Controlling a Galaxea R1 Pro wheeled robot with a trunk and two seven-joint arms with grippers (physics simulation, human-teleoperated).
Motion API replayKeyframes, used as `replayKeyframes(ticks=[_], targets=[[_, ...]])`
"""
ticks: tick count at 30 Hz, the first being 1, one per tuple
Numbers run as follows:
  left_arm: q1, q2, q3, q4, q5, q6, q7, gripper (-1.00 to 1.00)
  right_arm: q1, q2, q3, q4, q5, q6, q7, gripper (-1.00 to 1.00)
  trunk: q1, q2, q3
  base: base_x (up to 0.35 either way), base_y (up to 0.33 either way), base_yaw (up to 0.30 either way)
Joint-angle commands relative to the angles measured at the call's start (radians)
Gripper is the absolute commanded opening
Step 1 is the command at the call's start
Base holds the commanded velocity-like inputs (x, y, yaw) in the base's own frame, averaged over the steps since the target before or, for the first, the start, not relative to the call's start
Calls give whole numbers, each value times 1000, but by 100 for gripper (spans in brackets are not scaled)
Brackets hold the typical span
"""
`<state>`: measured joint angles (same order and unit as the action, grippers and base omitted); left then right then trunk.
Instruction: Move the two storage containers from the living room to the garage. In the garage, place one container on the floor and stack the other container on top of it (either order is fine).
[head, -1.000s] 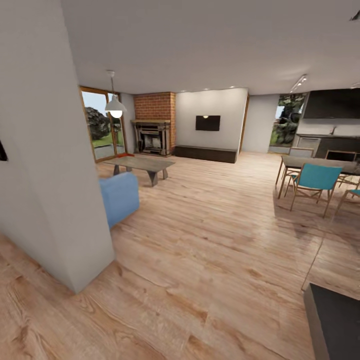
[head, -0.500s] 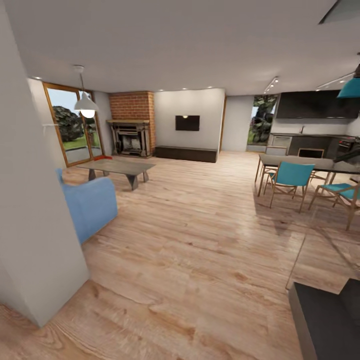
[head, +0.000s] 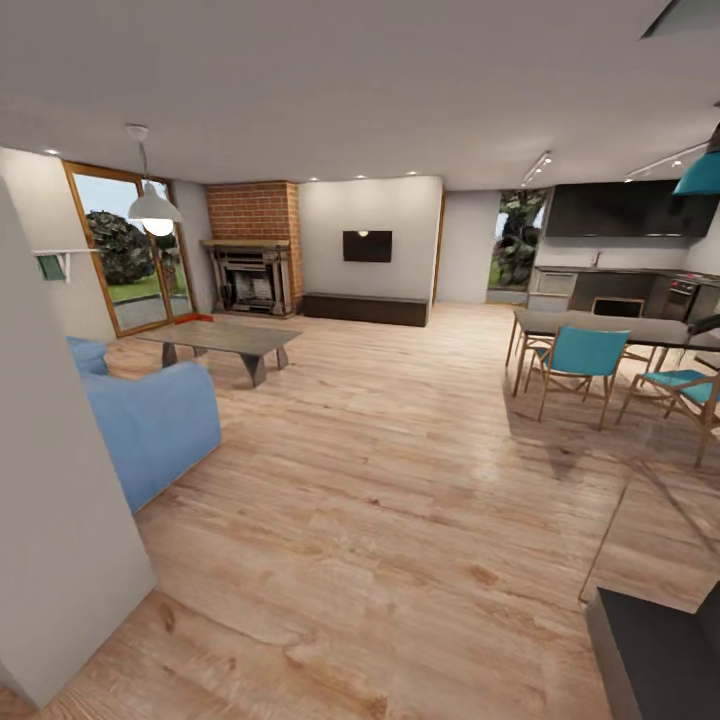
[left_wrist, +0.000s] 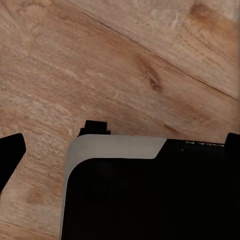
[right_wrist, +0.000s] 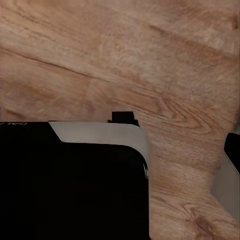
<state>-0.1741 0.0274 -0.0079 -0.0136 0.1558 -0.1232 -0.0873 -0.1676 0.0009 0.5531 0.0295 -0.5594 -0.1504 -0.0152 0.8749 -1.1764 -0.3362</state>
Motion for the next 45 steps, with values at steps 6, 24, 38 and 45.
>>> replayKeyframes(ticks=[6, 24, 38, 45], targets=[[-1, 0, -1, 1, 10, -3, -5, 100, -1, 1, 8, 3, -7, -4, -1, 100, 1, -1, -1, 322, 0, 0], [-1, 0, -1, 1, 8, -3, -5, 100, -1, 1, 8, 3, -5, -5, 0, 100, 1, -1, -1, 322, 0, 0], [-1, 0, -1, 1, 7, -3, -6, 100, -1, 1, 8, 3, -5, -5, 0, 100, 1, -1, -1, 322, 0, 0], [-1, 0, -1, 1, 7, -3, -5, 100, -1, 1, 8, 2, -5, -5, -1, 100, 1, -1, -1, 322, 0, -8]])
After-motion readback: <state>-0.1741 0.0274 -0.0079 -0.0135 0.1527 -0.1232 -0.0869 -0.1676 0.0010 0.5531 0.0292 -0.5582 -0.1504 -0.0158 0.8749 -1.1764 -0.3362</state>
